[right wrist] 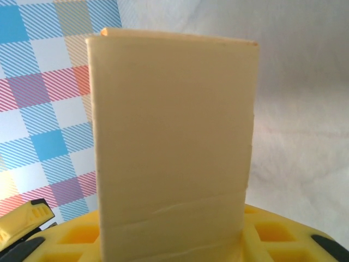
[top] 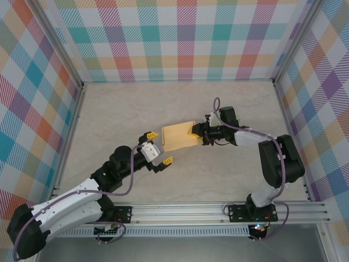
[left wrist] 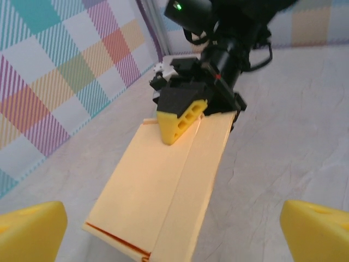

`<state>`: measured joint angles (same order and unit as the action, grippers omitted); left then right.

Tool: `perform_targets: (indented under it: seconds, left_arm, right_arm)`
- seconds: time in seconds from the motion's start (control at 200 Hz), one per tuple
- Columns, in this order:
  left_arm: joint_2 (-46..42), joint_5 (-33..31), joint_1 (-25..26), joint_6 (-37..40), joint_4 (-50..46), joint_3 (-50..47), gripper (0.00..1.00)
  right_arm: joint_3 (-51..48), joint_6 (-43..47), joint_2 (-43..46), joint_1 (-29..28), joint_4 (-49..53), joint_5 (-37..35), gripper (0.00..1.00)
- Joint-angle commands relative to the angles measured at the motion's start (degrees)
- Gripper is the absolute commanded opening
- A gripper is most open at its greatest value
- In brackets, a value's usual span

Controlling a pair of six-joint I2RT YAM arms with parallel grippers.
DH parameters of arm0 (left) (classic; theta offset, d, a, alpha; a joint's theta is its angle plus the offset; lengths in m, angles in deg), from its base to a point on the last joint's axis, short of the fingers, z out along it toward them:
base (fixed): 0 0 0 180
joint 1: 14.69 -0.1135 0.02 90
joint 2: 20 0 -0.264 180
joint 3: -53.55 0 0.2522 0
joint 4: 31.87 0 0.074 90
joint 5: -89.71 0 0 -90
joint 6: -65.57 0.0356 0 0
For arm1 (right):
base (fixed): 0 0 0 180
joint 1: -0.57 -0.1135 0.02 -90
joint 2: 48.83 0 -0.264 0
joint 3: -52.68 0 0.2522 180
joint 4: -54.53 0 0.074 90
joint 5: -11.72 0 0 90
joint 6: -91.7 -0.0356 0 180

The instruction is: Fold the paper box

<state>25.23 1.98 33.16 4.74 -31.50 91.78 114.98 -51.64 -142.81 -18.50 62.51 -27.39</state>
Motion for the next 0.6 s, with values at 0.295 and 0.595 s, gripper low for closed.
perform_targets:
  seconds: [0.295,0.595]
  left_arm:
    - [5.0,-16.7,7.8,18.4,-3.1,-1.2,1.0]
    - [11.4,-19.4,8.3,20.7,-1.2,-0.6,0.99]
  right_arm:
    - [-3.1,-0.9,7.8,0.4,12.9,6.9,0.41]
    - [-3.8,-1.4,7.4,0.5,14.0,9.7,0.42]
